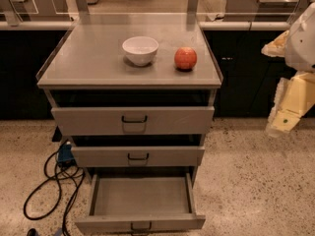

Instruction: Place apple into bottom drawer

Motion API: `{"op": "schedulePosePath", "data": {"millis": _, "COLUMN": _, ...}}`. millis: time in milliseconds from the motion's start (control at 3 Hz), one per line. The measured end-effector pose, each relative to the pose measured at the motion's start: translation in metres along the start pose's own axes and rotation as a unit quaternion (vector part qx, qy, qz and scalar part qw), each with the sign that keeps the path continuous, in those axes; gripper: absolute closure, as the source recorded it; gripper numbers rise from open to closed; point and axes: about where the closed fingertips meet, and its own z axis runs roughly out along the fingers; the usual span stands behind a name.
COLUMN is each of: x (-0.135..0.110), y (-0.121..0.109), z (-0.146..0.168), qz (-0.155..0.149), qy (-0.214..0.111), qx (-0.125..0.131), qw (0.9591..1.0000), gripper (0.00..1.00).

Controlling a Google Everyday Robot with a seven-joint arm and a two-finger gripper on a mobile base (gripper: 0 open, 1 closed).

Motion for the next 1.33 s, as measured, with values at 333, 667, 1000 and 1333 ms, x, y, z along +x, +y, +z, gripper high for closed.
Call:
{"op": "schedulePosePath", "data": {"millis": 333, "x": 0.021, "y": -0.009, "z": 0.029, "qz": 0.005, "qy": -0.071, "qx": -0.014, "qw": 0.9973, "gripper": 0.0}}
{"op": "schedulePosePath", "data": {"millis": 667, "x": 0.024, "y": -0.006, "z": 0.087, "qz": -0.004, "qy": -0.184, "qx": -0.042, "qw": 0.9821, "gripper": 0.0}}
{"op": "schedulePosePath", "data": {"millis": 1000, "x": -0.012, "y": 0.011, "z": 0.137, "qz": 0.002, "qy": -0.305, "qx": -0.077, "qw": 0.9491, "gripper": 0.0}}
{"op": "schedulePosePath", "data": {"millis": 1333, "x": -0.045, "y": 0.01, "z": 0.155, "qz": 0.049, "qy": -0.403, "qx": -0.092, "qw": 0.9093, "gripper": 0.0}}
